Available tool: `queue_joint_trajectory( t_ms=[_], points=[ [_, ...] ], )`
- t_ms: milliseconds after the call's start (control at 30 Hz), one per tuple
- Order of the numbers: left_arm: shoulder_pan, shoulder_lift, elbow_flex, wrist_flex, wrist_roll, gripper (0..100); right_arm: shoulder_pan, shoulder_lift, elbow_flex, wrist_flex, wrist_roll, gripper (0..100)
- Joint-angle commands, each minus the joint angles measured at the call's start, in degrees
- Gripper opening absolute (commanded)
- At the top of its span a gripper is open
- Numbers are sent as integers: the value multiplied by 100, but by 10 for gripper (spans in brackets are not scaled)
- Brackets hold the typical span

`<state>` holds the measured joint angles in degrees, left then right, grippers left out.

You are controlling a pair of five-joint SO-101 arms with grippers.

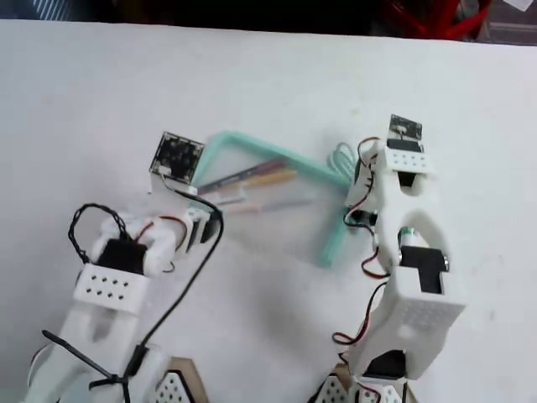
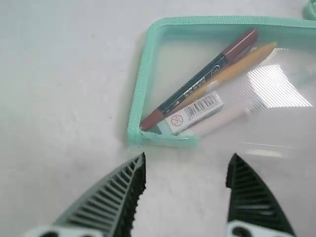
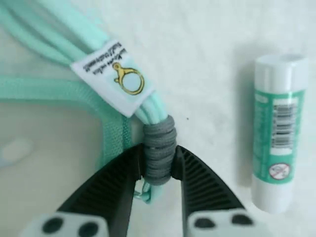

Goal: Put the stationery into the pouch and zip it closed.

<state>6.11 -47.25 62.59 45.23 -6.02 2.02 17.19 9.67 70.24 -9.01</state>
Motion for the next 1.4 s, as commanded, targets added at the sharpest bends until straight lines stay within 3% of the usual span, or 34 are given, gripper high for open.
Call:
queue_joint_trajectory(
  t_ms=[0, 267, 433, 633, 933, 1167, 1367],
  points=[
    [48, -31, -79, 79, 185, 313, -31, -980, -255, 330, 158, 17],
    [57, -101, -176, 273, -79, 317, -514, -3222, -273, 629, 202, 18],
    [576, -1015, -598, 1574, -97, 317, -954, -4189, -281, 646, 220, 18],
    [1200, -2870, -211, 2259, -484, 317, -954, -4875, -686, 892, 853, 18],
    [1780, -5007, 712, 2224, -756, 334, -1130, -4338, -3086, 1798, 1020, 18],
    [1851, -5033, 818, 1064, -782, 339, -1464, -3284, -4396, 2747, 1011, 18],
    [1859, -4382, 932, 123, -1196, 340, -1499, -2923, -4624, 2791, 1002, 18]
  ],
)
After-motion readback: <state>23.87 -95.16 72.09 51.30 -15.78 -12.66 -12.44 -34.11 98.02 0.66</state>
